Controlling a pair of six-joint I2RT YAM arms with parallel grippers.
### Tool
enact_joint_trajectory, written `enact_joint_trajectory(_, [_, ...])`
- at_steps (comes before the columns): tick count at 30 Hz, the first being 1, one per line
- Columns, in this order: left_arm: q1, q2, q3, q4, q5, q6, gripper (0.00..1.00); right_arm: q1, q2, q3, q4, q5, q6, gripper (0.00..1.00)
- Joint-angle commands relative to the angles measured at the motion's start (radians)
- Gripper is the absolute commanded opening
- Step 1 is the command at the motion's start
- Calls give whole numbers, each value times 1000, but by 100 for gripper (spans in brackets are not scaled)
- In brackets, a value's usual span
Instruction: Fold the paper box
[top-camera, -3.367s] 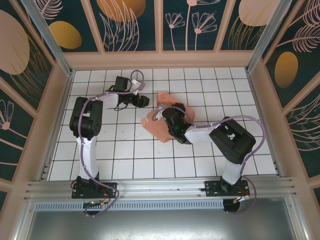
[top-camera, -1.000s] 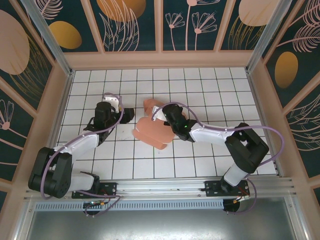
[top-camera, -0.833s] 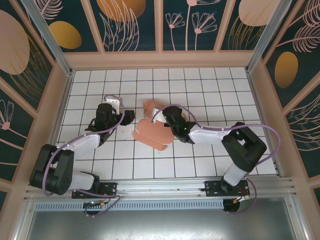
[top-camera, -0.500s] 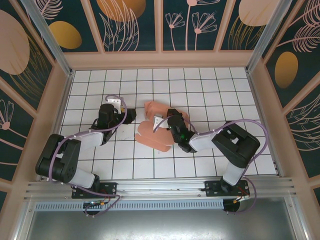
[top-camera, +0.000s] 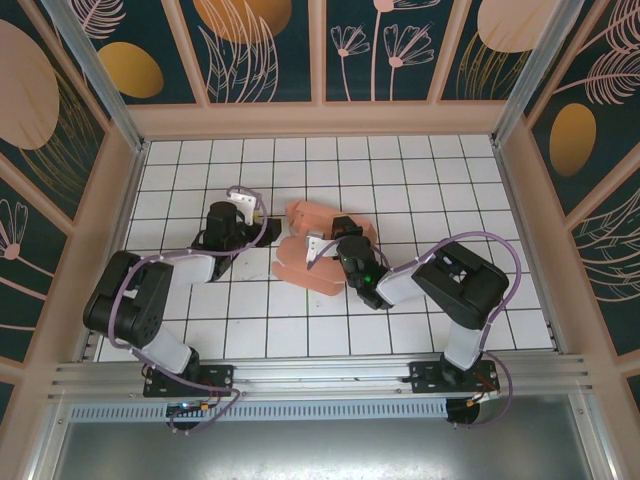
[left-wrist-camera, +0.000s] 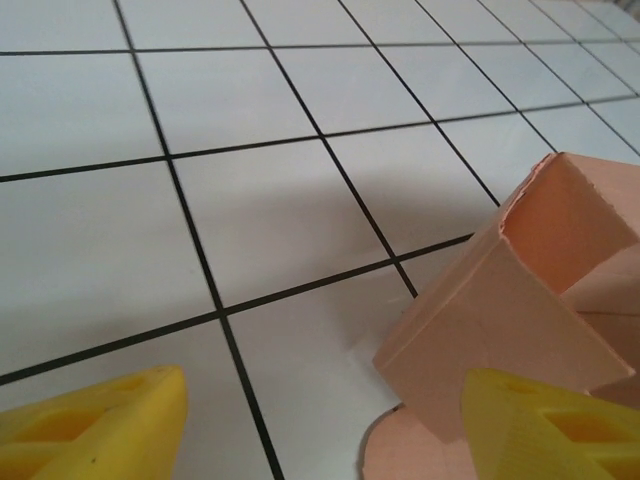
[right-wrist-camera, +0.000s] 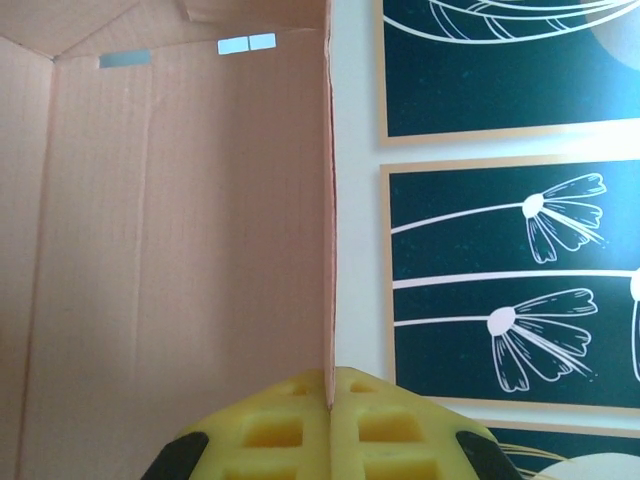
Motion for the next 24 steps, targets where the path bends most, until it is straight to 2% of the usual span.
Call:
enact_joint_trajectory(1, [-4, 59, 61, -24, 95, 87, 71, -7, -14, 24, -40, -31, 66, 0])
enact_joint_trajectory(6, [-6, 152, 120, -34, 196, 129, 68, -16, -22, 53, -138, -41, 124, 0])
enact_joint_trajectory(12, [-8, 169, 116, -23, 282, 152, 66, -29, -31, 79, -247, -58, 187, 0])
enact_joint_trajectory(24, [-42, 254, 206, -37, 299, 168, 61, -31, -37, 90, -262, -76, 202, 0])
